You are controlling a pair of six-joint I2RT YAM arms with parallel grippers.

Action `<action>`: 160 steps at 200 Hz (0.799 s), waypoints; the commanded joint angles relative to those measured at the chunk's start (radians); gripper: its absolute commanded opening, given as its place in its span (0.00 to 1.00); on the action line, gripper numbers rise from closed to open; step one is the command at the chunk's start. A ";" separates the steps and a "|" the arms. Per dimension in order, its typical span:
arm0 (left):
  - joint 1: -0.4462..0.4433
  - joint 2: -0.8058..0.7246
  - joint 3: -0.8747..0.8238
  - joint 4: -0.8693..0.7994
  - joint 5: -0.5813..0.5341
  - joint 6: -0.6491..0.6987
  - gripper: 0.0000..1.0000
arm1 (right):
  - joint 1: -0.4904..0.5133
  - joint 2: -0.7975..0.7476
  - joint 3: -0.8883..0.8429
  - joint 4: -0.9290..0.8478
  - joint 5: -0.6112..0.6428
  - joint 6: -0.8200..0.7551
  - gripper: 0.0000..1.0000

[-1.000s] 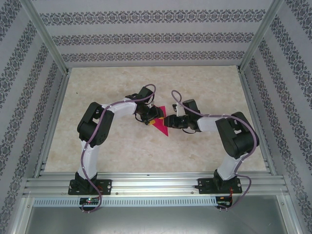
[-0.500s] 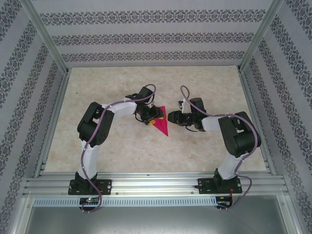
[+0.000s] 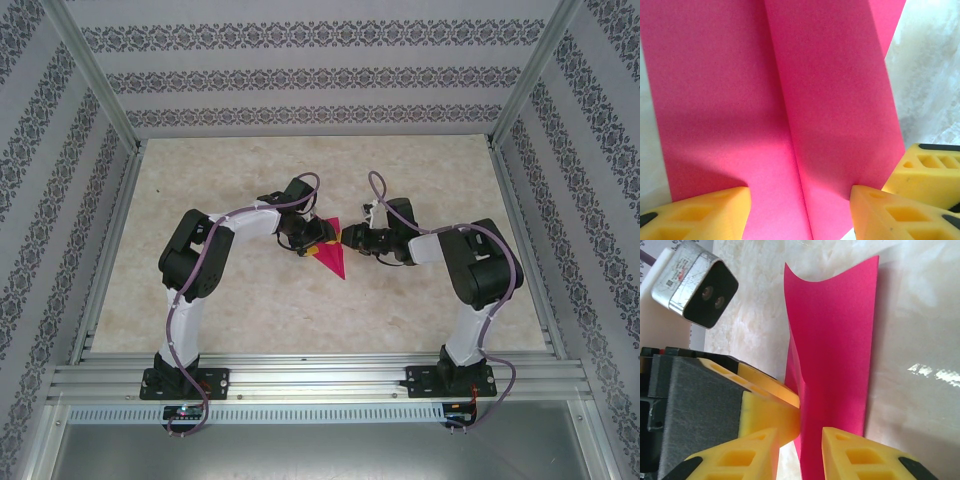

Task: Fold a paper plane with a square sheet of paper (fold left side to right side)
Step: Fourth fold the wing at the center of the table.

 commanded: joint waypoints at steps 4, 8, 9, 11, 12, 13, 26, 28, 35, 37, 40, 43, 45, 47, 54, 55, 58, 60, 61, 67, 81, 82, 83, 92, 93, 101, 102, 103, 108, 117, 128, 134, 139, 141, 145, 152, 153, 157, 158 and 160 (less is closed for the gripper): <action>-0.018 0.090 -0.030 -0.052 -0.078 0.030 0.58 | 0.009 0.015 0.007 0.057 -0.028 0.012 0.29; -0.018 0.090 -0.030 -0.052 -0.078 0.030 0.58 | 0.009 0.016 0.007 0.057 -0.028 0.012 0.29; -0.018 0.089 -0.030 -0.052 -0.077 0.030 0.58 | 0.009 0.017 0.006 0.056 -0.028 0.012 0.29; -0.018 0.090 -0.030 -0.052 -0.076 0.030 0.58 | 0.009 0.017 0.006 0.057 -0.028 0.012 0.29; -0.018 0.090 -0.030 -0.052 -0.077 0.030 0.58 | 0.008 0.017 0.006 0.057 -0.028 0.012 0.29; -0.018 0.090 -0.030 -0.053 -0.077 0.030 0.58 | 0.009 0.017 0.006 0.056 -0.028 0.012 0.29; -0.018 0.090 -0.031 -0.053 -0.078 0.030 0.58 | 0.010 0.022 0.006 0.057 -0.025 0.012 0.28; -0.018 0.090 -0.030 -0.053 -0.077 0.029 0.58 | 0.009 0.024 0.006 0.056 -0.025 0.012 0.28; -0.018 0.090 -0.030 -0.052 -0.076 0.030 0.58 | 0.009 0.027 0.008 0.058 -0.026 0.013 0.28; -0.018 0.089 -0.030 -0.052 -0.077 0.030 0.58 | 0.009 0.028 0.008 0.059 -0.027 0.013 0.28; -0.018 0.089 -0.030 -0.052 -0.077 0.030 0.58 | 0.009 0.030 0.008 0.060 -0.027 0.014 0.28; -0.018 0.090 -0.030 -0.053 -0.077 0.030 0.58 | 0.011 0.032 0.009 0.059 -0.028 0.014 0.28; -0.018 0.090 -0.030 -0.052 -0.076 0.030 0.58 | 0.011 0.033 0.010 0.059 -0.028 0.014 0.28; -0.018 0.090 -0.031 -0.052 -0.077 0.030 0.58 | 0.011 0.034 0.011 0.059 -0.028 0.014 0.28; -0.018 0.089 -0.032 -0.052 -0.077 0.030 0.58 | 0.014 0.038 0.014 0.059 -0.028 0.015 0.27; -0.018 0.090 -0.032 -0.052 -0.077 0.030 0.58 | 0.014 0.037 0.014 0.059 -0.028 0.015 0.27; -0.018 0.090 -0.031 -0.052 -0.077 0.030 0.58 | 0.015 0.039 0.014 0.059 -0.027 0.015 0.27; -0.018 0.090 -0.031 -0.052 -0.077 0.030 0.58 | 0.015 0.040 0.015 0.059 -0.027 0.015 0.27; -0.019 0.090 -0.030 -0.052 -0.076 0.030 0.58 | 0.016 0.041 0.014 0.059 -0.027 0.015 0.27; -0.018 0.090 -0.030 -0.052 -0.077 0.030 0.58 | 0.017 0.043 0.017 0.059 -0.028 0.016 0.27; -0.018 0.090 -0.030 -0.053 -0.077 0.030 0.58 | 0.019 0.048 0.021 0.058 -0.027 0.017 0.26; -0.018 0.089 -0.030 -0.053 -0.077 0.030 0.58 | 0.018 0.048 0.020 0.059 -0.028 0.017 0.26; -0.018 0.090 -0.030 -0.053 -0.078 0.030 0.58 | 0.018 0.049 0.020 0.058 -0.027 0.018 0.26; -0.018 0.090 -0.030 -0.053 -0.077 0.030 0.58 | 0.021 0.051 0.023 0.059 -0.028 0.017 0.26; -0.018 0.089 -0.030 -0.053 -0.077 0.030 0.58 | 0.021 0.051 0.024 0.059 -0.028 0.017 0.26; -0.018 0.090 -0.031 -0.054 -0.077 0.031 0.58 | 0.021 0.053 0.026 0.059 -0.028 0.018 0.25; -0.018 0.089 -0.031 -0.054 -0.077 0.031 0.58 | 0.021 0.053 0.026 0.059 -0.027 0.018 0.25; -0.018 0.090 -0.031 -0.054 -0.077 0.030 0.58 | 0.021 0.053 0.027 0.059 -0.027 0.018 0.25; -0.018 0.090 -0.030 -0.053 -0.076 0.031 0.58 | 0.023 0.053 0.027 0.059 -0.028 0.019 0.24; -0.018 0.089 -0.031 -0.052 -0.077 0.030 0.58 | 0.023 0.054 0.027 0.059 -0.025 0.019 0.23; -0.018 0.090 -0.030 -0.054 -0.078 0.032 0.58 | 0.024 0.053 0.026 0.057 -0.023 0.017 0.21; -0.018 0.090 -0.032 -0.053 -0.078 0.032 0.58 | 0.023 0.052 0.026 0.057 -0.022 0.017 0.19; -0.018 0.089 -0.032 -0.054 -0.078 0.032 0.58 | 0.024 0.052 0.025 0.057 -0.022 0.017 0.18; -0.018 0.090 -0.031 -0.054 -0.077 0.032 0.58 | 0.023 0.052 0.026 0.056 -0.022 0.017 0.18; -0.018 0.090 -0.032 -0.053 -0.077 0.031 0.58 | 0.022 0.052 0.027 0.053 -0.021 0.015 0.16; -0.018 0.090 -0.031 -0.054 -0.078 0.032 0.58 | 0.021 0.051 0.028 0.047 -0.019 0.011 0.14; -0.018 0.090 -0.032 -0.054 -0.077 0.032 0.58 | 0.022 0.051 0.028 0.048 -0.019 0.010 0.13; -0.018 0.089 -0.032 -0.053 -0.077 0.032 0.58 | 0.022 0.050 0.028 0.043 -0.018 0.007 0.13; -0.018 0.089 -0.032 -0.054 -0.077 0.032 0.58 | 0.021 0.050 0.029 0.042 -0.018 0.007 0.12; -0.018 0.089 -0.032 -0.054 -0.077 0.032 0.58 | 0.022 0.050 0.028 0.038 -0.017 0.004 0.12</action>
